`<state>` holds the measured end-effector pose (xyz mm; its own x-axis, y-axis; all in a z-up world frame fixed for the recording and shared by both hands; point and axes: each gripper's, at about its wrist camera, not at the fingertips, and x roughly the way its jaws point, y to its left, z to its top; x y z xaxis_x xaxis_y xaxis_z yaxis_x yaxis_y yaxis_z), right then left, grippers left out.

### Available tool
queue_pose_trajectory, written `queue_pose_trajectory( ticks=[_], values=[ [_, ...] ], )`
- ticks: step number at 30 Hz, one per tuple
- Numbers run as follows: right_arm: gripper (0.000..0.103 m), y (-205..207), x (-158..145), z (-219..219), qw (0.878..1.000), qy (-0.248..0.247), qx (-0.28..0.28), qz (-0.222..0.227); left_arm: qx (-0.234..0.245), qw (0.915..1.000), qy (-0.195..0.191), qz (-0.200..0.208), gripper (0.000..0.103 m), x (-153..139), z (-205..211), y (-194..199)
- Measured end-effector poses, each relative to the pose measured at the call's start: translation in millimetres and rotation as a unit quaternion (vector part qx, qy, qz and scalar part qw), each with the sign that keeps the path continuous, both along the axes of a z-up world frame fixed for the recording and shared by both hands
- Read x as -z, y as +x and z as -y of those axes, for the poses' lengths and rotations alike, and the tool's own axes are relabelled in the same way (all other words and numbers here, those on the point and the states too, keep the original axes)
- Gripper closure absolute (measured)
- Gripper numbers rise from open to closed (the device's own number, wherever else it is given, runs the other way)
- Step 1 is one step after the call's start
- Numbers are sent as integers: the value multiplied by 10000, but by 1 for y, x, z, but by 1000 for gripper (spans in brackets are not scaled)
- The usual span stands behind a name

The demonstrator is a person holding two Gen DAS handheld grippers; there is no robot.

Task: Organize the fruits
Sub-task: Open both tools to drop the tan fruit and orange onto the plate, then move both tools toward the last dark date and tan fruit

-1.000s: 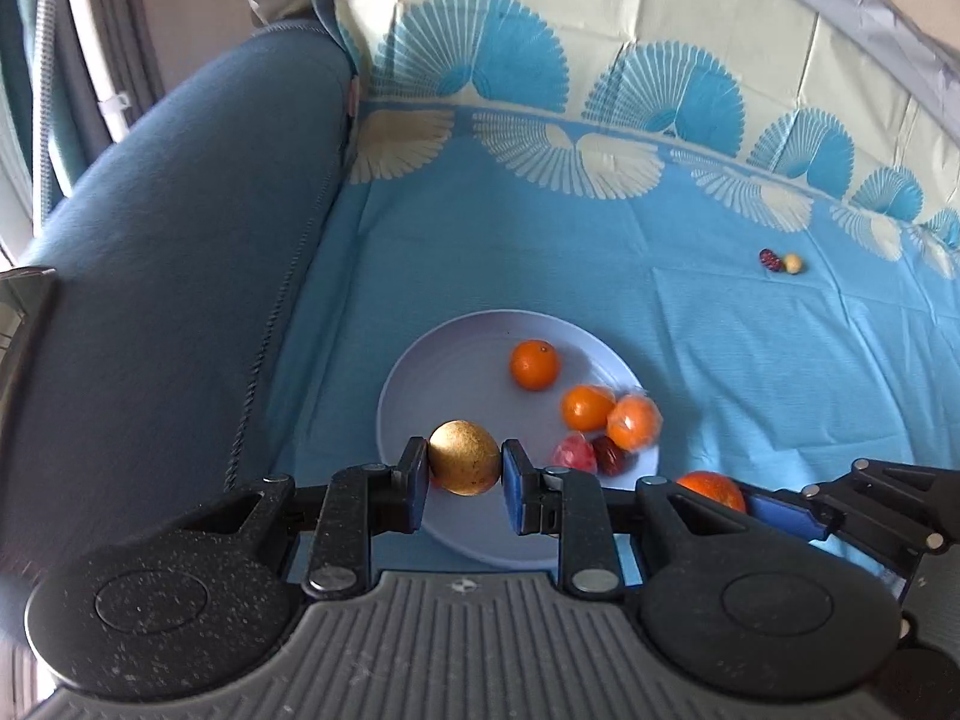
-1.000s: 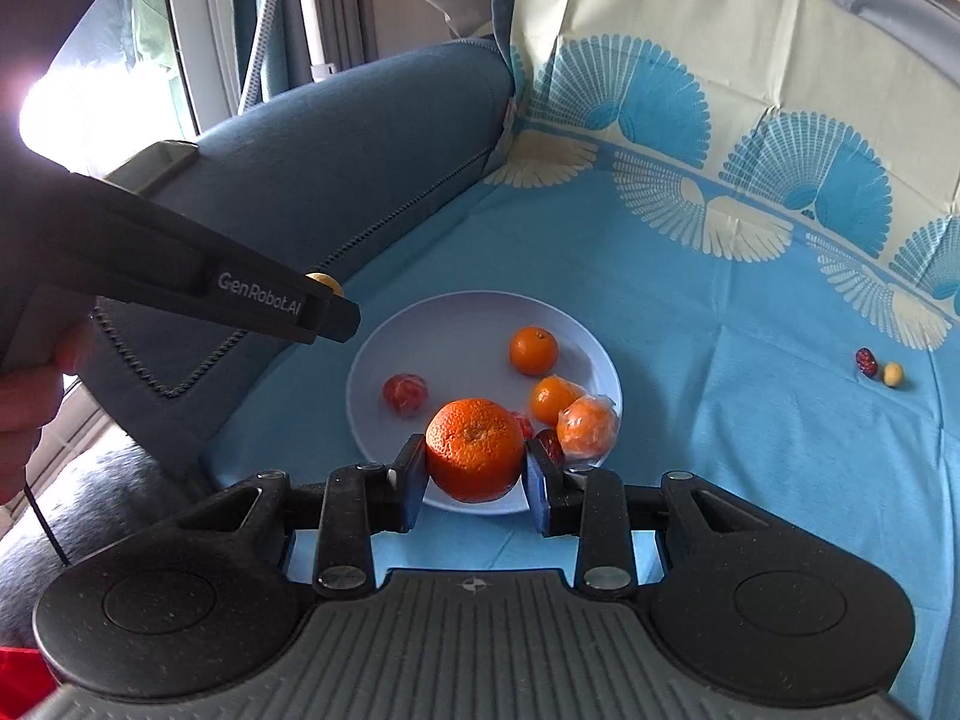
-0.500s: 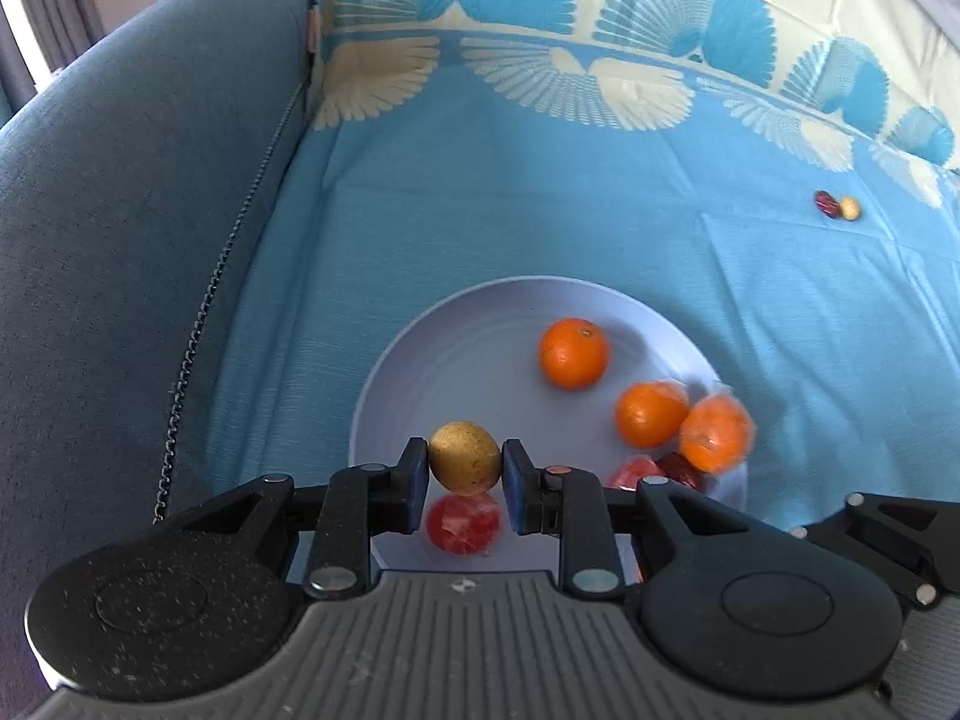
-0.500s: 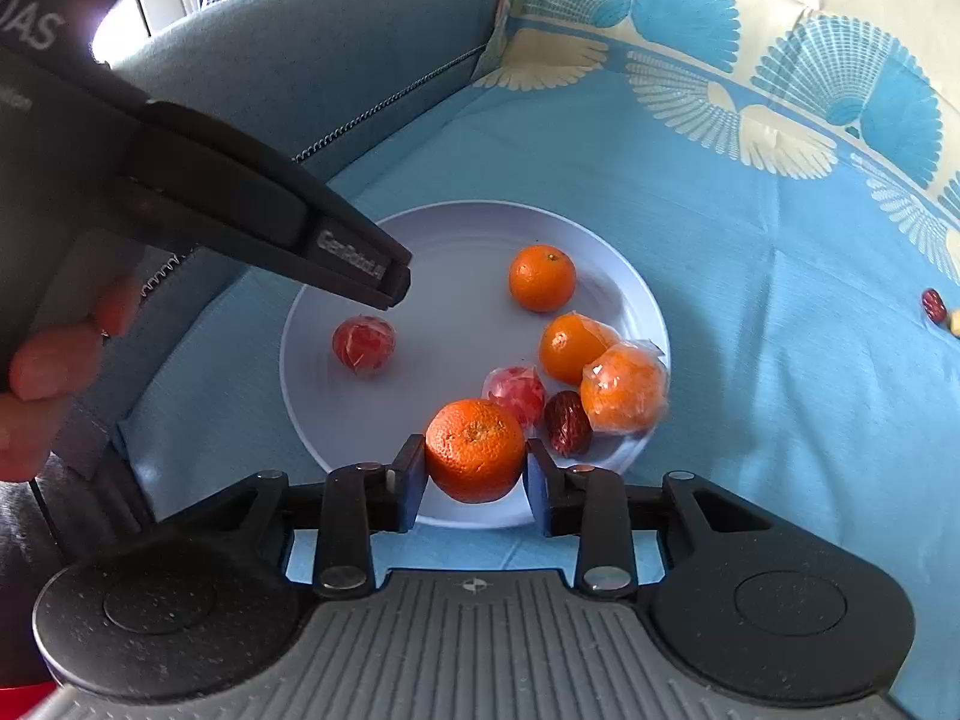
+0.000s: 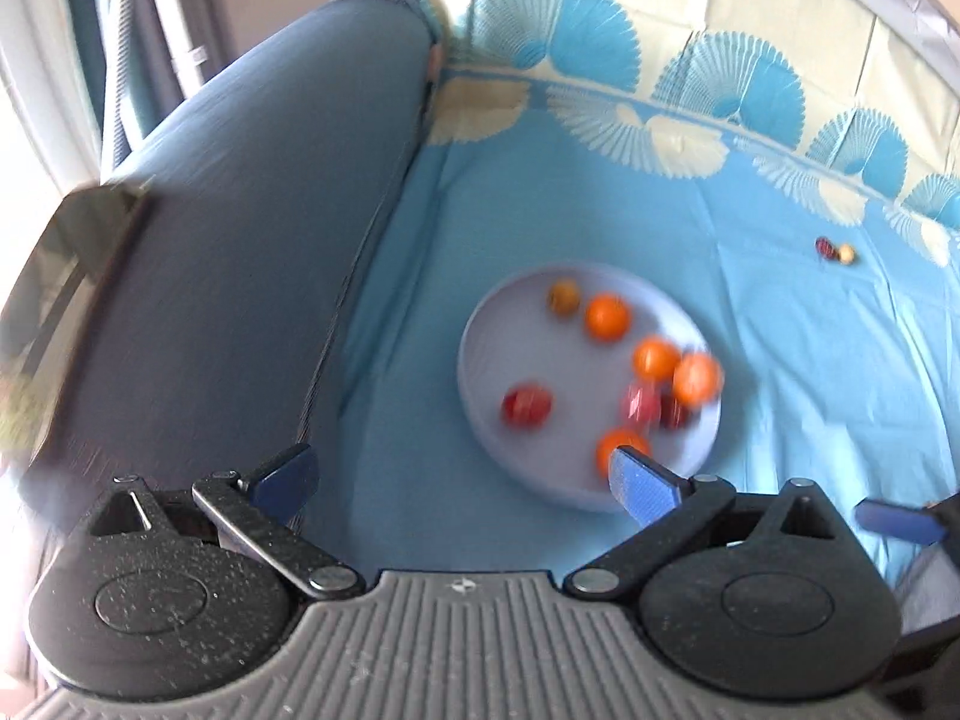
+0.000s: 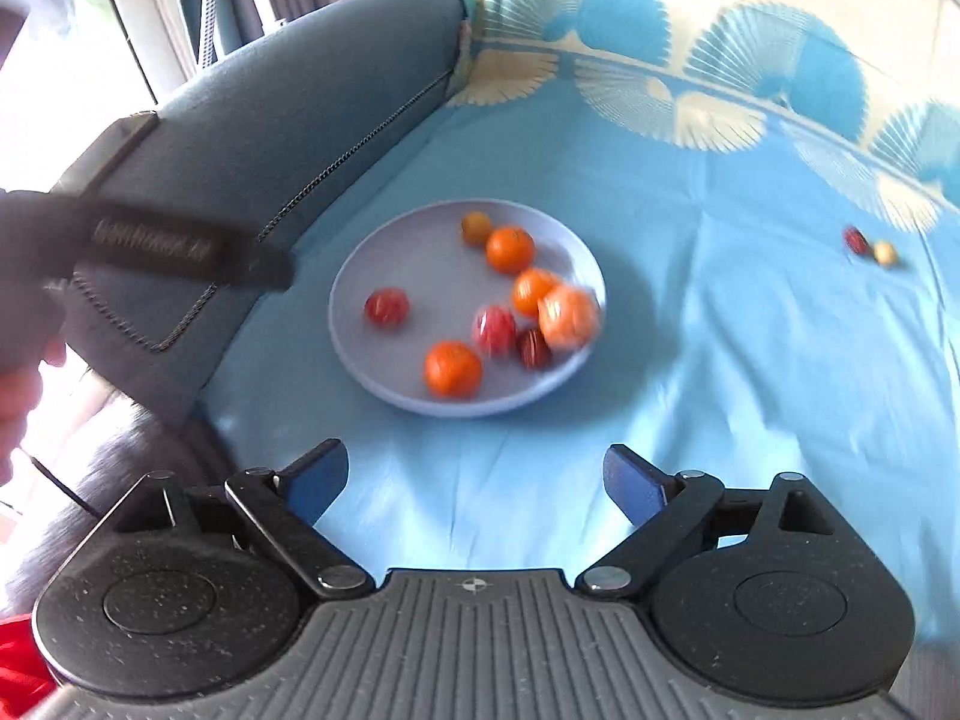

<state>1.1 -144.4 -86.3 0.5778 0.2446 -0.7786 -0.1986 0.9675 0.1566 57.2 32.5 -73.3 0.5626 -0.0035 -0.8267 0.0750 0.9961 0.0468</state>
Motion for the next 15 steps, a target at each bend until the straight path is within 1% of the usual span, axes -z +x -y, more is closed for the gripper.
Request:
queue_pose_trajectory(
  ticks=[2,5,9,12,15],
  values=[
    [7,-20,-11,1,9999,8,51,119,-43,10000,-51,1,0,-9,-3,-20],
    [4,-48,-30,-2,9987,-112,37,501,-105,9999,-80,110,0,-21,-6,-50],
    [1,-79,-53,-1,9946,-175,12,1019,-1,9994,-158,309,0,-37,-4,-84],
    [1,-96,-65,-1,9912,-208,-67,1302,80,9985,-255,487,0,-50,-3,-100],
    [1,-110,-78,-4,9869,-316,-137,1579,38,9970,-243,733,0,-64,-1,-112]
  ],
)
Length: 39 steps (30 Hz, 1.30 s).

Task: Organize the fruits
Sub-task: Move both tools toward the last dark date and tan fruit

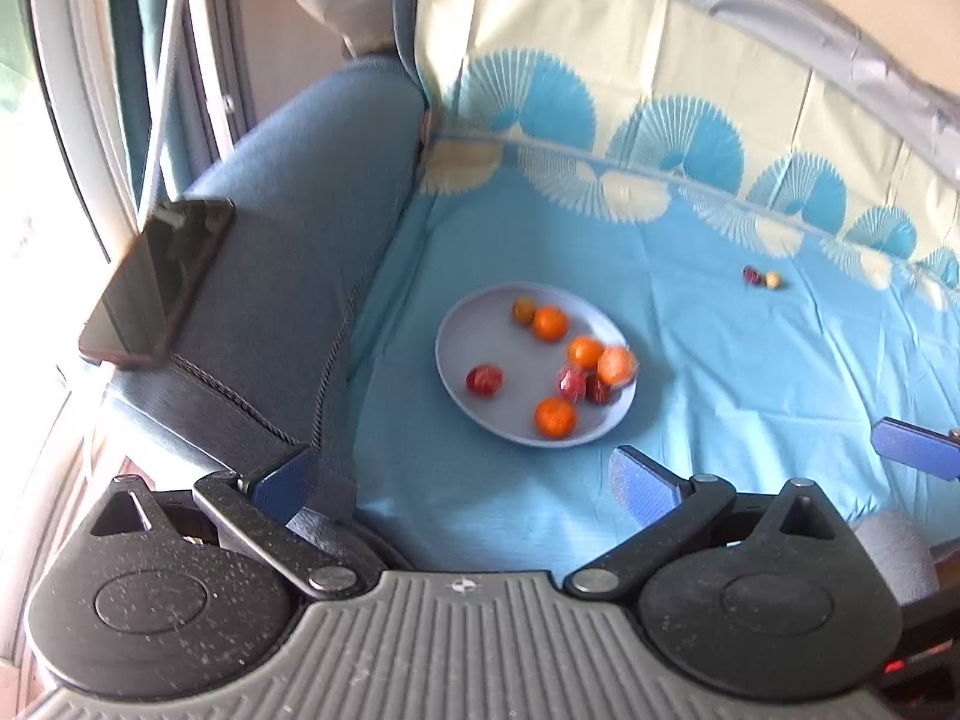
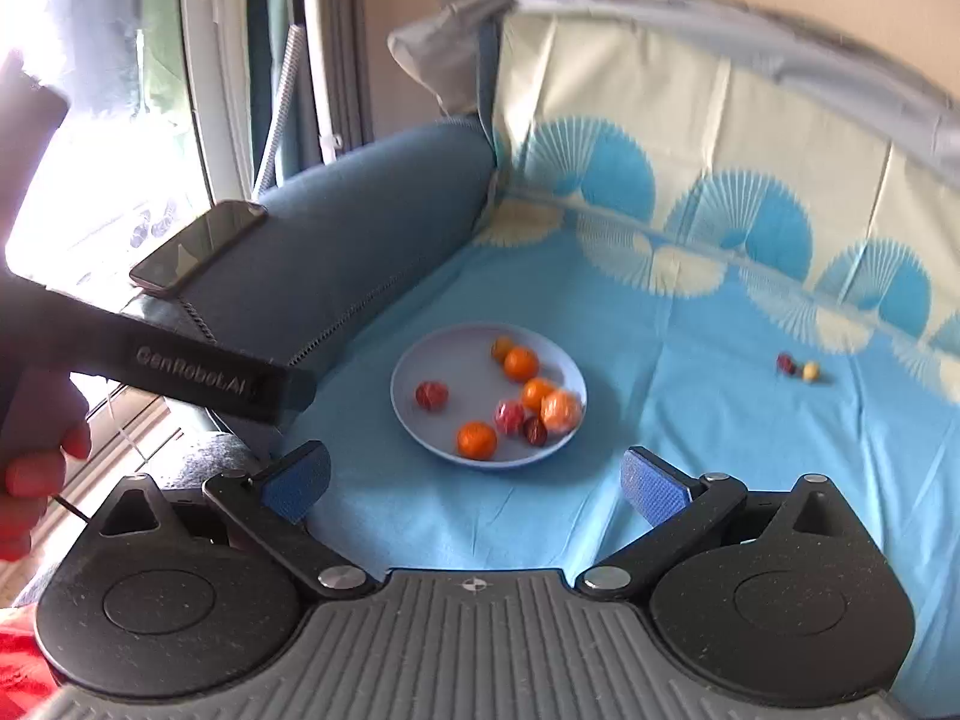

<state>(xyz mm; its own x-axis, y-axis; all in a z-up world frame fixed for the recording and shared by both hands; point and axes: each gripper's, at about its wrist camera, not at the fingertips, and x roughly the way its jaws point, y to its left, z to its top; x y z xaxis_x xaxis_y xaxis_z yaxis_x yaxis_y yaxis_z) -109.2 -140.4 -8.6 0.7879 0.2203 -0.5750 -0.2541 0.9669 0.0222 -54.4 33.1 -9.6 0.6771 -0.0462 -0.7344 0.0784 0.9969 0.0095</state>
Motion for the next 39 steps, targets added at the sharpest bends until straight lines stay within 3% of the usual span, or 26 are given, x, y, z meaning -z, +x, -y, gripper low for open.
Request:
queue_pose_trajectory(
  ticks=[6,19,32,39],
  values=[
    [1,-30,-23,-4,9987,-161,-123,472,-94,9990,-24,440,0,-25,1,-26],
    [1,-38,-21,-2,9983,-99,-119,557,-23,9990,216,385,0,-30,5,-37],
    [1,6,1,21,9992,294,248,50,109,9992,369,-91,0,-8,25,20],
    [1,45,27,77,9936,251,1098,51,470,9963,658,-278,0,12,82,75]
  ],
)
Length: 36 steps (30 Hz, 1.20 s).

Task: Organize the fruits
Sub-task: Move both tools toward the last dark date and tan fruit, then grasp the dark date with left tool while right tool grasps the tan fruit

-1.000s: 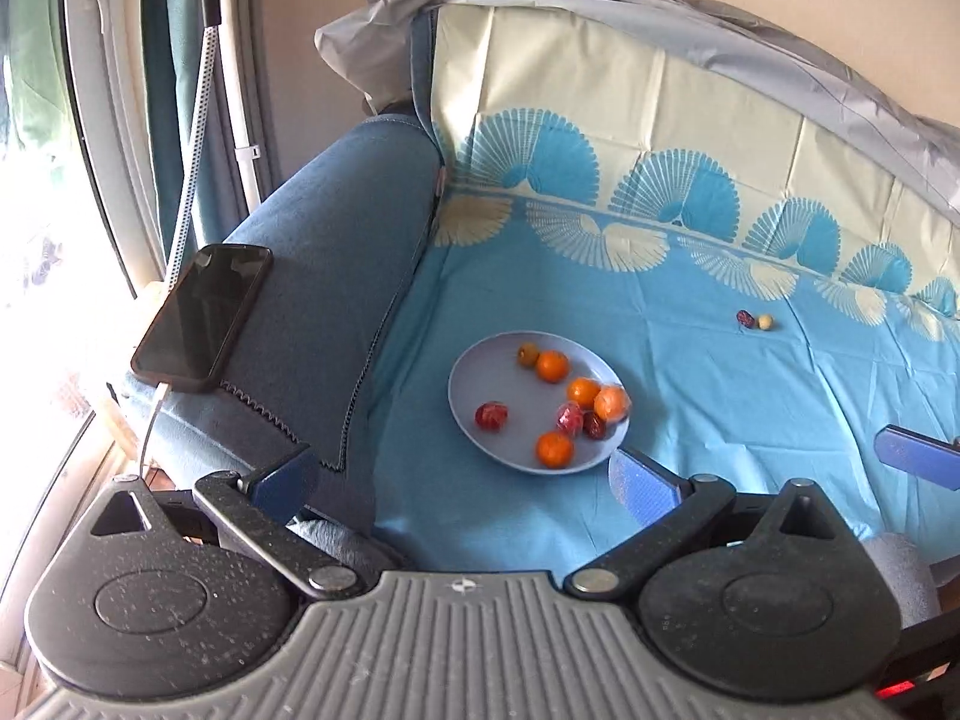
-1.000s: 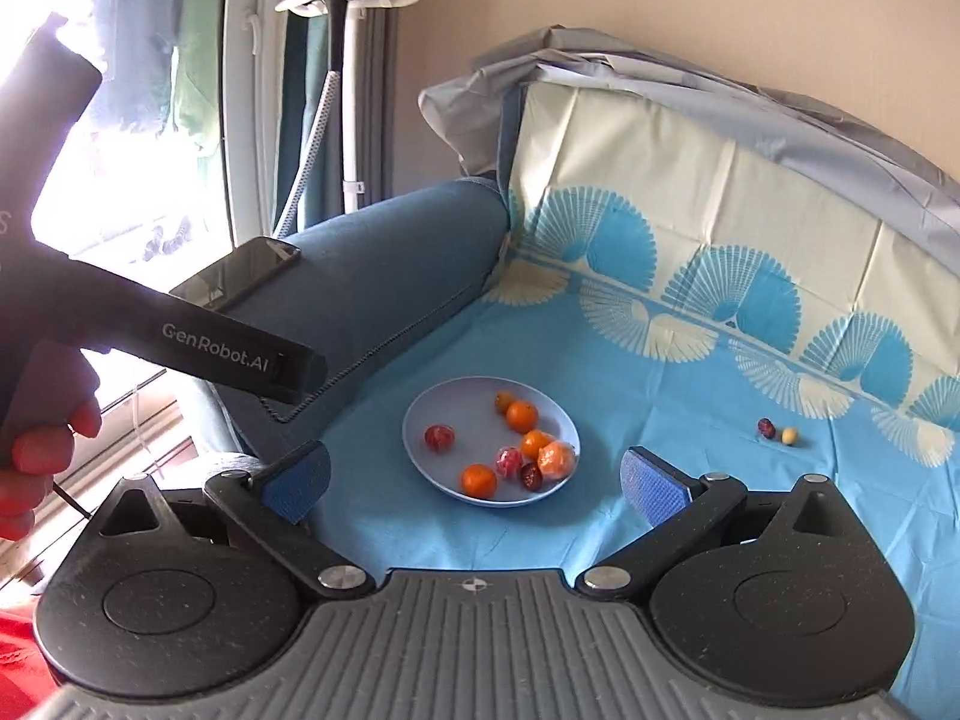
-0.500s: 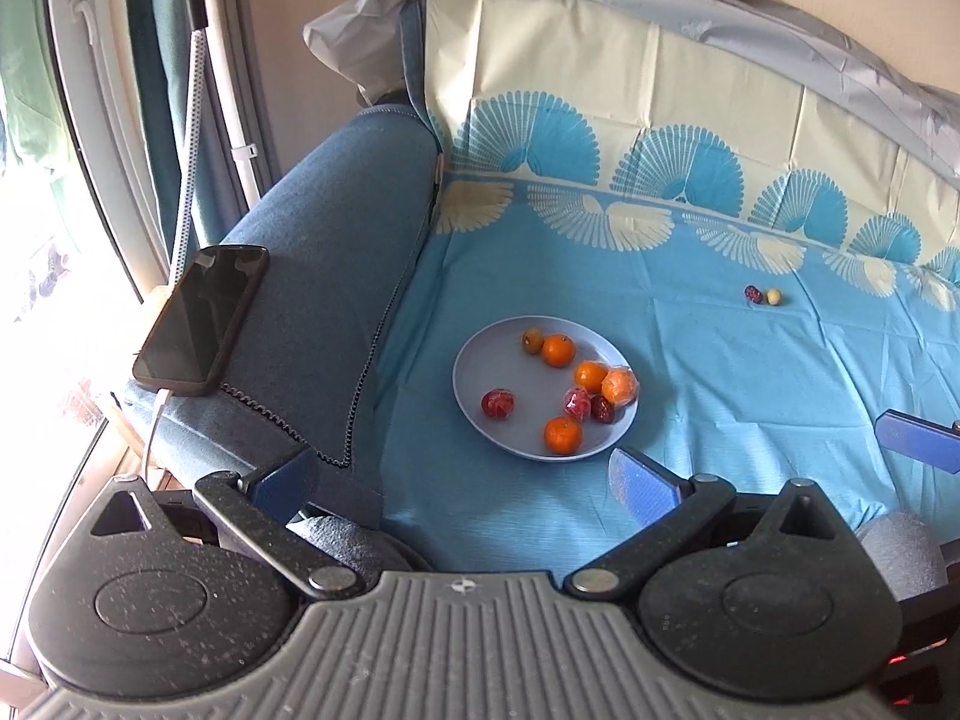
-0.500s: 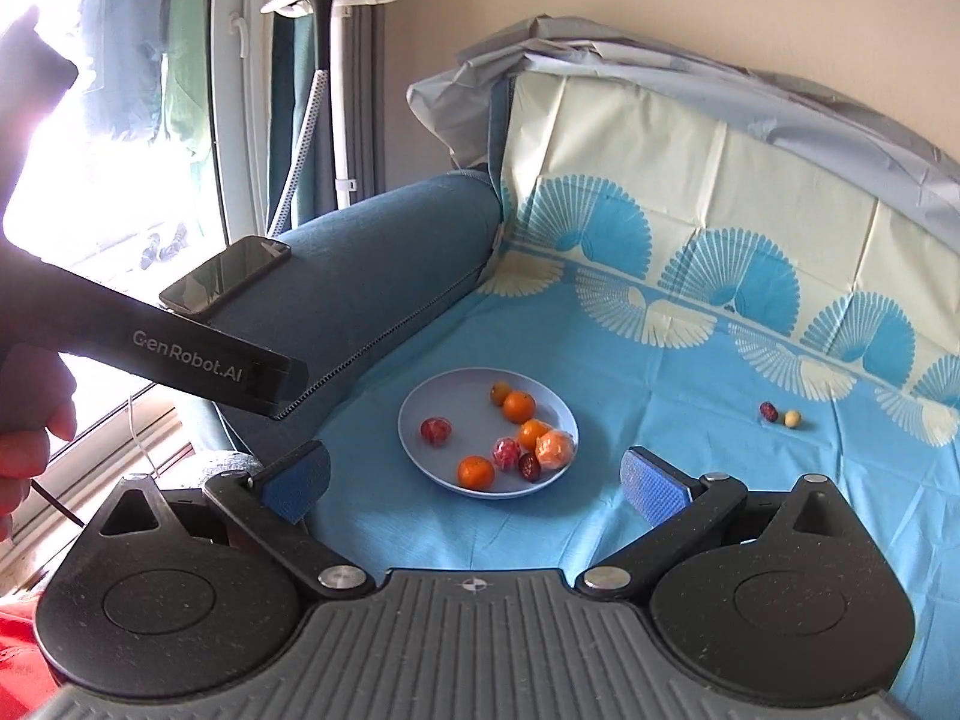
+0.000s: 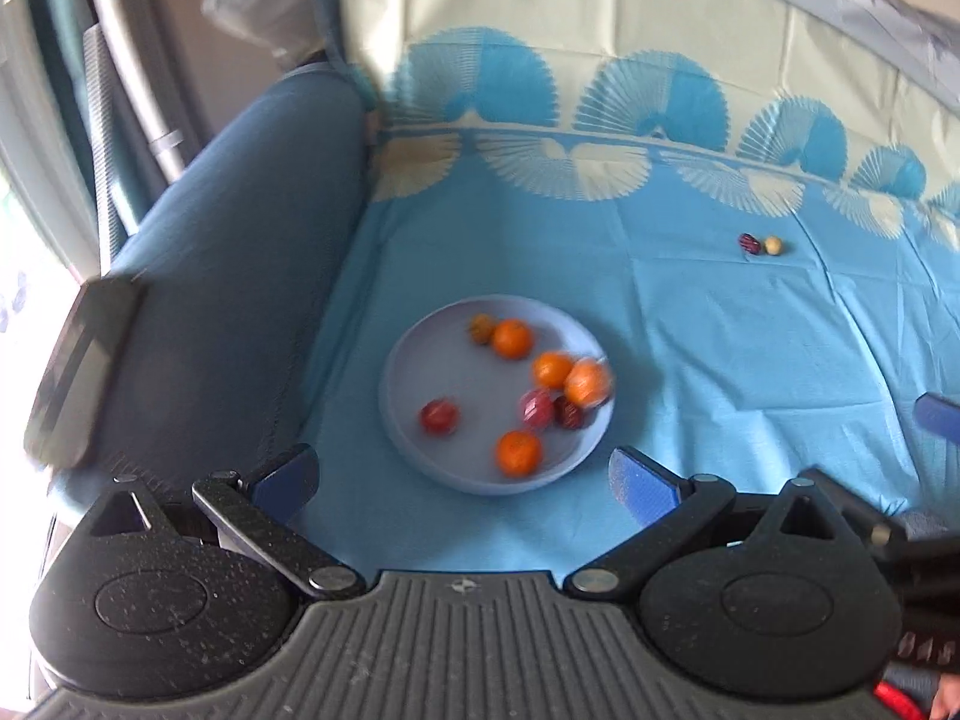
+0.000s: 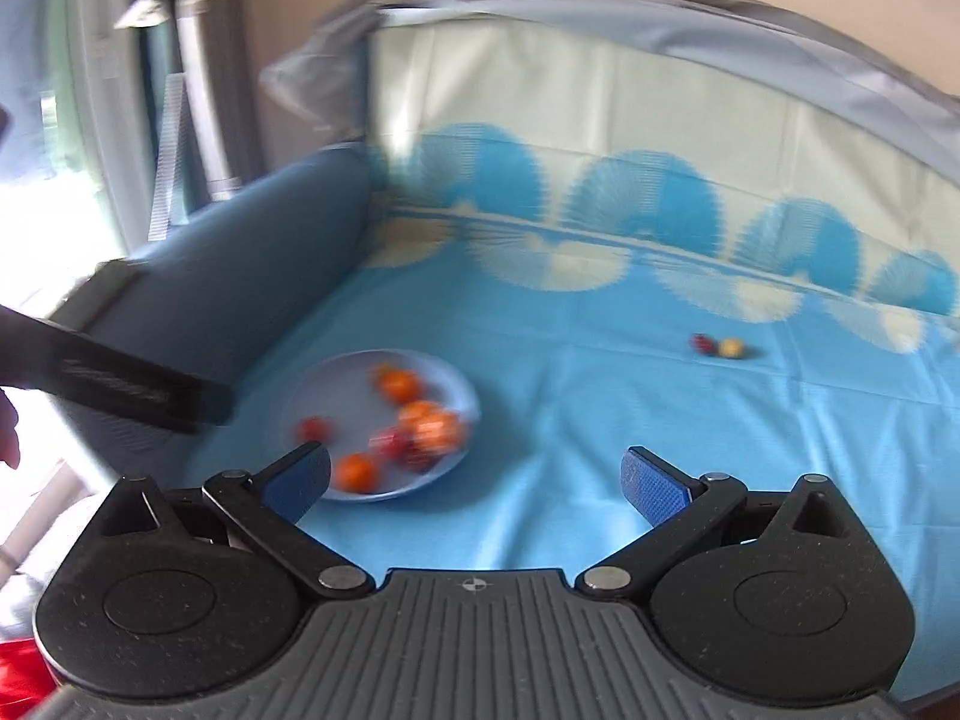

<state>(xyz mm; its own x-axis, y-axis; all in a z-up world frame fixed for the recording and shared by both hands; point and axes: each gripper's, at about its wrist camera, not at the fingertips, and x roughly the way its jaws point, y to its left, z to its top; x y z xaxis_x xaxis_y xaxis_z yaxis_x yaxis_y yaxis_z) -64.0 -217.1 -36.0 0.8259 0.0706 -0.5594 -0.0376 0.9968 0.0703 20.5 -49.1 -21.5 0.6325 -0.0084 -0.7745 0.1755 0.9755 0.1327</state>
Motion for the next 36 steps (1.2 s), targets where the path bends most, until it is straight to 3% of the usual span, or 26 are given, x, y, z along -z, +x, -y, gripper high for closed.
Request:
queue_pose_trajectory(
  ticks=[6,10,16,20,22,24,26,29,31,34,36],
  values=[
    [1,69,38,93,9935,-470,1017,206,702,9972,219,165,0,24,92,71],
    [1,153,88,162,9862,-677,1511,46,693,9974,109,146,0,57,143,127],
    [1,263,169,229,9842,-362,1695,-351,858,9958,320,34,0,115,200,189],
    [3,310,196,247,9846,-215,1723,-197,886,9952,404,-34,0,141,224,219],
    [9,322,200,250,9854,-284,1677,-17,857,9959,275,-74,0,149,234,233],
    [58,320,196,255,9865,-153,1624,127,847,9964,57,-19,0,156,247,245],
    [76,312,191,263,9857,-246,1665,87,949,9954,-102,78,0,161,265,255],
    [76,291,188,284,9801,-222,1975,-11,1164,9926,-235,242,0,169,297,269],
    [76,278,189,299,9782,-181,2070,-35,1463,9886,-51,366,0,177,321,275],
    [77,268,193,306,9804,-133,1967,11,2024,9788,302,110,0,195,352,290],
    [76,268,194,304,9804,-190,1959,20,2072,9781,210,-12,3,202,358,299]
  ],
)
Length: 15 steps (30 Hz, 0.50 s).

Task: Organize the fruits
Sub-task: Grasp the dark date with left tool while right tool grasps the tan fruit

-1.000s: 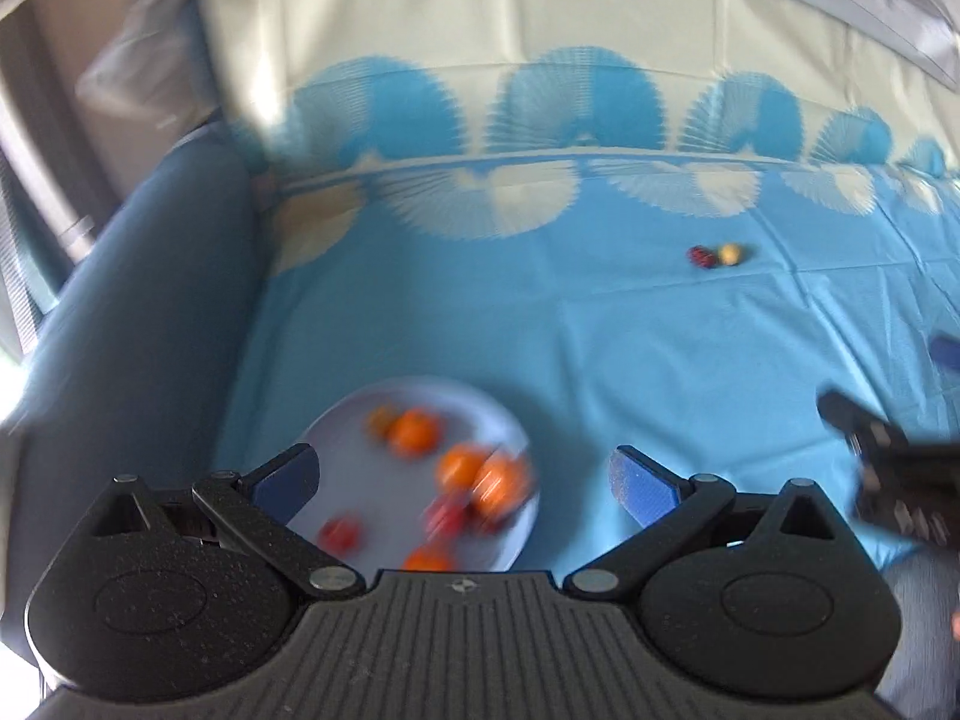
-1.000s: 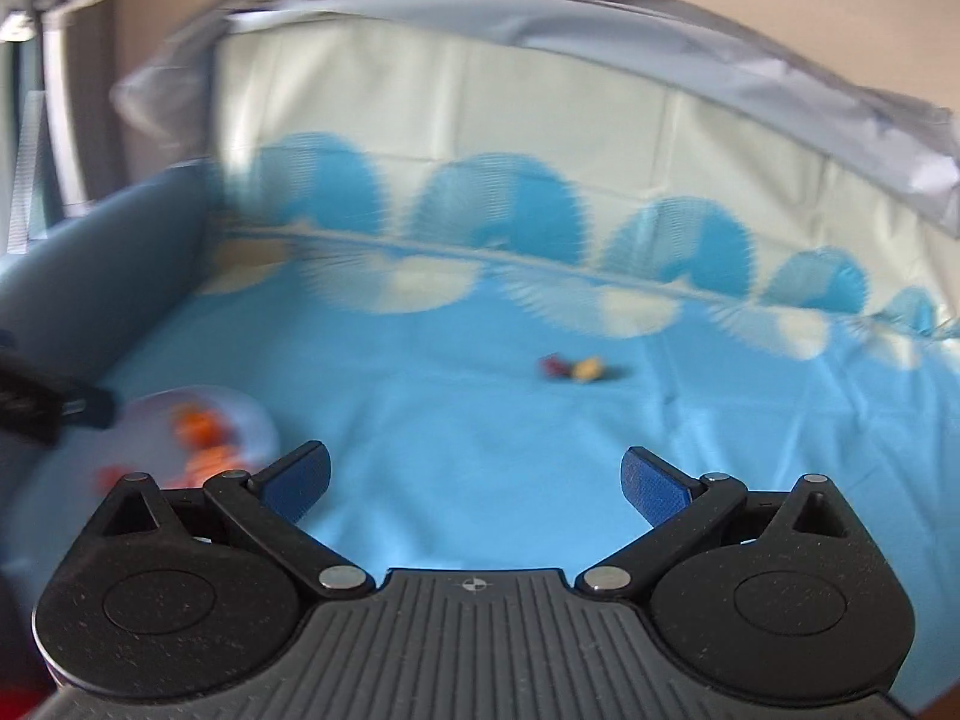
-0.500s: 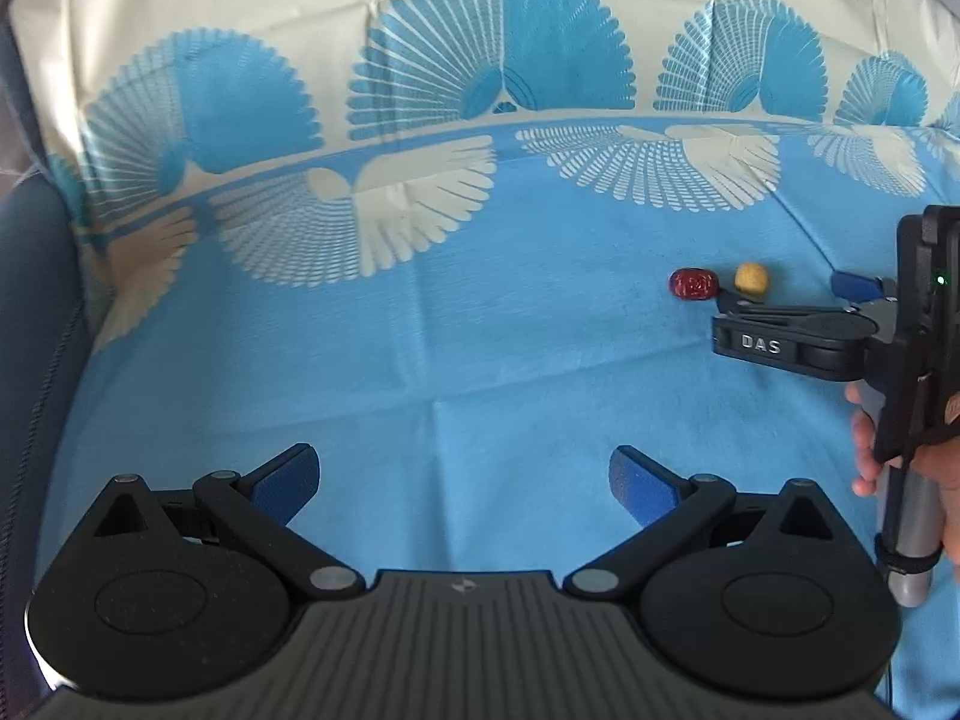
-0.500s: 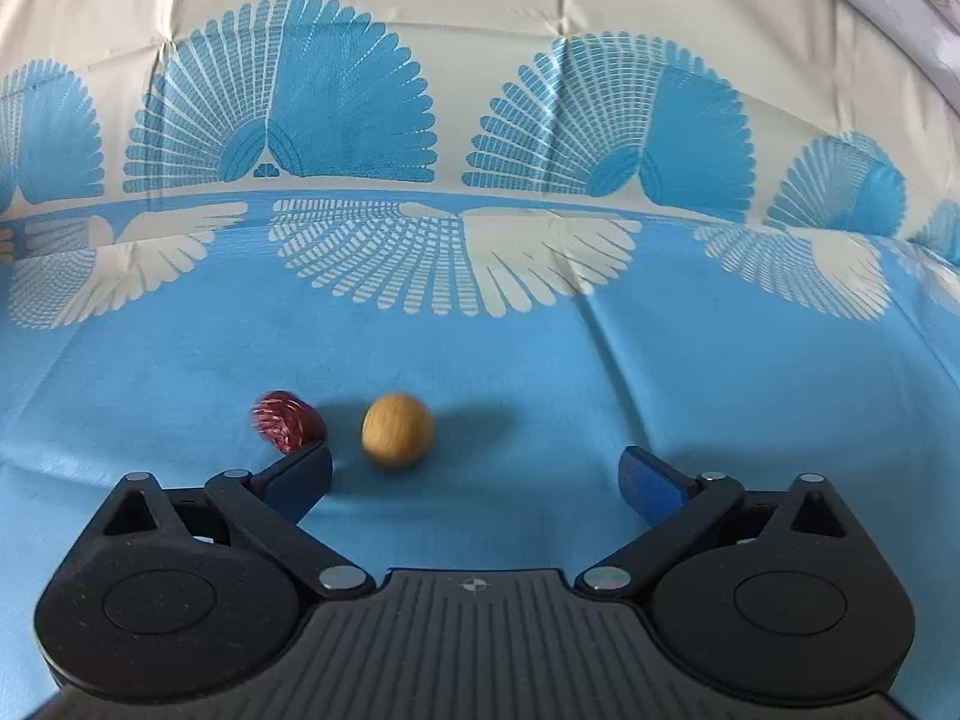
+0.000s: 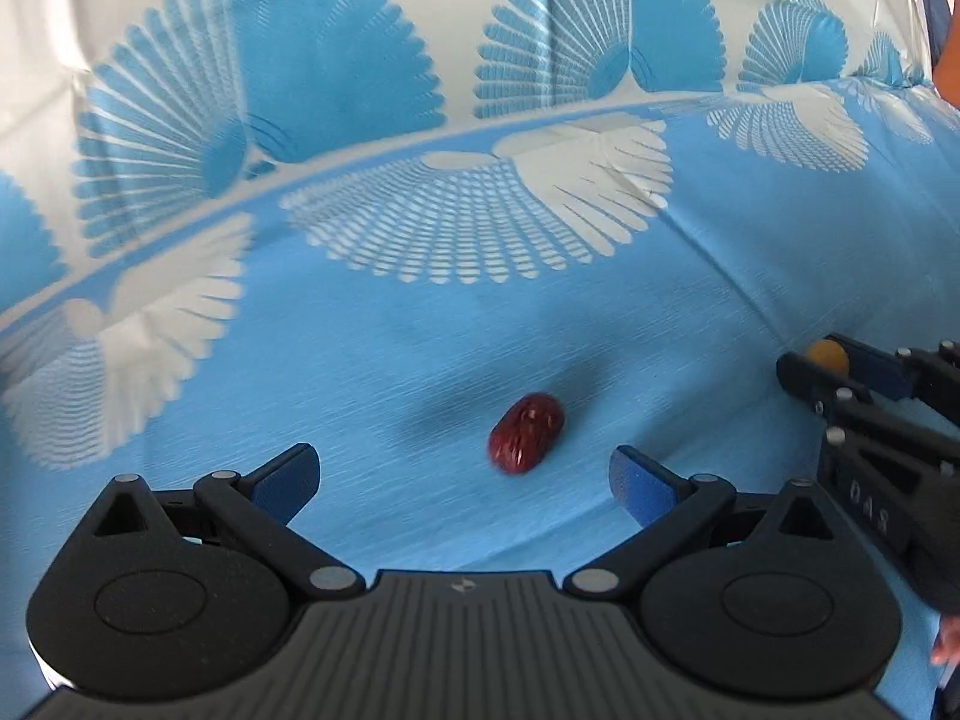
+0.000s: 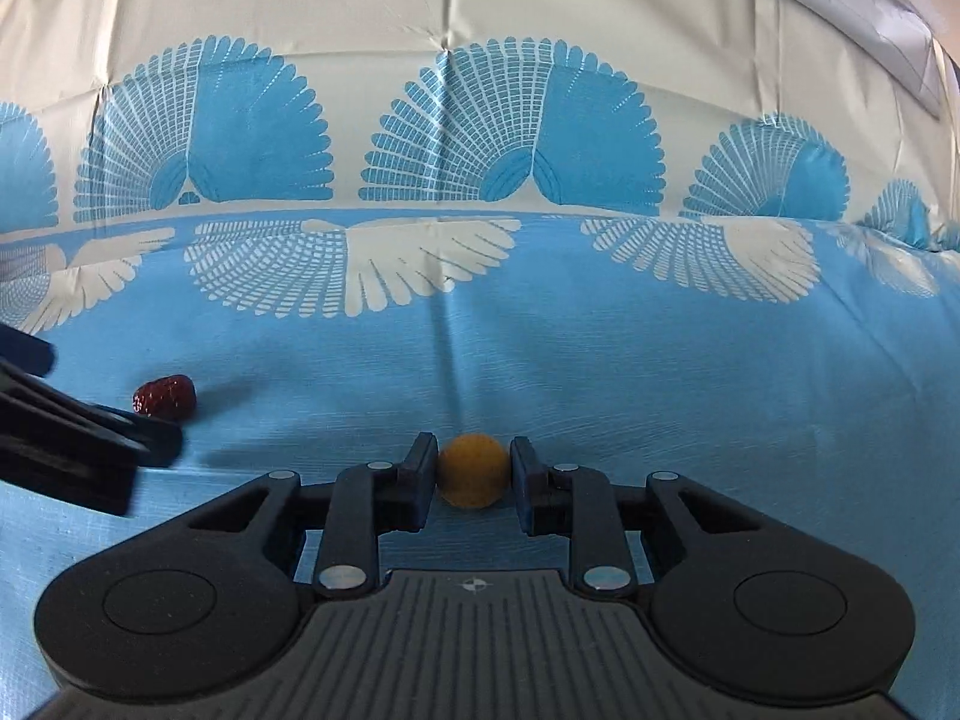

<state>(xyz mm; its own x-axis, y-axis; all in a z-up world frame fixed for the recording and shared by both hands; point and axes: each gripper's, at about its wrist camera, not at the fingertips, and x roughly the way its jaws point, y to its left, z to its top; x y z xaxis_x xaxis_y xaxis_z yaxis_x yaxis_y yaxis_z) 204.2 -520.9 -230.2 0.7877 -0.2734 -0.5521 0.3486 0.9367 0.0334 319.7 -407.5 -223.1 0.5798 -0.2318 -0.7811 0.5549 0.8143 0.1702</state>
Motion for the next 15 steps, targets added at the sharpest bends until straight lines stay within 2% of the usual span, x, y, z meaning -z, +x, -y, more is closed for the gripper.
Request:
queue_pose_trajectory(
  ticks=[2,3,4,5,7,10,15],
  values=[
    [75,1,0,-2,10000,-28,30,-1,-137,9994,-265,-191,27,0,-2,7],
    [76,1,-1,-3,10000,-33,47,-5,-46,9982,-437,-417,45,-2,-4,11],
    [76,2,-1,-4,10000,-39,58,-22,6,9979,-483,-427,79,-5,-5,11],
    [76,1,-3,-4,10000,0,79,-45,105,9979,-439,-458,81,-9,-6,9],
    [76,-7,-13,-8,9998,184,100,17,123,9962,-632,-588,81,-19,-17,3],
    [76,-32,-37,-28,9996,235,3,181,113,9956,-798,-486,81,-47,-43,-25],
    [76,-99,-89,-82,9971,547,-336,410,-344,9952,-693,-595,81,-102,-110,-94]
  ],
)
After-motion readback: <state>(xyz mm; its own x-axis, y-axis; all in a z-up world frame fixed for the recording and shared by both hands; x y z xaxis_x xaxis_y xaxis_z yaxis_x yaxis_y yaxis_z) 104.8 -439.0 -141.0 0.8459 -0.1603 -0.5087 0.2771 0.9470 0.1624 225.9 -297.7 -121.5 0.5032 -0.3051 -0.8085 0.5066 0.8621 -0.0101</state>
